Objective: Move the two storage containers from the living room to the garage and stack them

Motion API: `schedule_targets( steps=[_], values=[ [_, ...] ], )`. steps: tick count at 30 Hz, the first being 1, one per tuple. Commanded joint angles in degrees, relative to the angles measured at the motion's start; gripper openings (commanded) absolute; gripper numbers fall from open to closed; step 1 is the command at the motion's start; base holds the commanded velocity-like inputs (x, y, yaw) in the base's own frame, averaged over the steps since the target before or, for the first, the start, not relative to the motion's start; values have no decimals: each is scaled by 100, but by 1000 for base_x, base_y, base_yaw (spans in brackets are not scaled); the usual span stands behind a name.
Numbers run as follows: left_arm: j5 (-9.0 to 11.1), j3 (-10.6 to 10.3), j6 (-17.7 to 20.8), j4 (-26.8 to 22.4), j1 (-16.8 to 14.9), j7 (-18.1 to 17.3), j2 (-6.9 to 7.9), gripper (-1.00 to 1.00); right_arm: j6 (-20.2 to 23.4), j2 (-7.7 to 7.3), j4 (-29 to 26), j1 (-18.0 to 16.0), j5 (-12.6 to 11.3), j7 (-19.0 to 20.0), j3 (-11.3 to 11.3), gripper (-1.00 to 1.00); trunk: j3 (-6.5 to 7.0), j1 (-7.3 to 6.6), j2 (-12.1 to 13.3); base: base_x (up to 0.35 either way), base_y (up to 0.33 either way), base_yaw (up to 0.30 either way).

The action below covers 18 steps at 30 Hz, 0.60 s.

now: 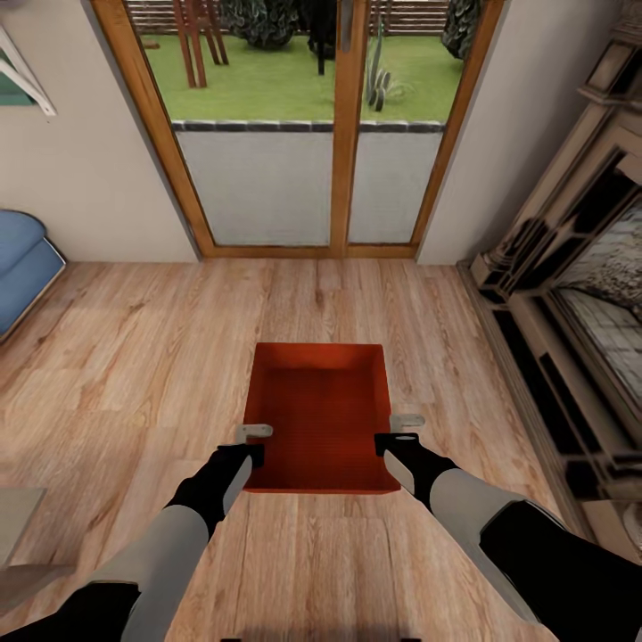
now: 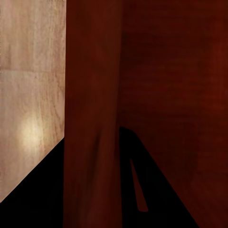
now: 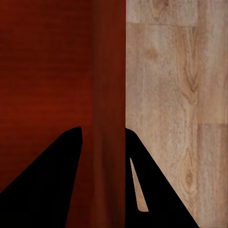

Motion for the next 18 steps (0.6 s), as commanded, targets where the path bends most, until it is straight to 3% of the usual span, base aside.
schedule_targets(
  steps=[1, 11, 18],
  values=[
    [48, -21, 300, 4, 1, 27, 16, -100, 41, -3, -40, -2, 31, 96, 253, -100, 15, -22, 39, 0, 0, 0],
    [48, -21, 300, 4, 1, 27, 16, -100, 33, 6, -40, -5, 59, 94, 269, -100, 195, -242, 440, 0, 0, 0],
    [48, -21, 300, 4, 1, 27, 16, -100, -103, 31, -40, -3, 381, 81, 254, -100, 320, -396, 721, 0, 0, 0]
  ],
)
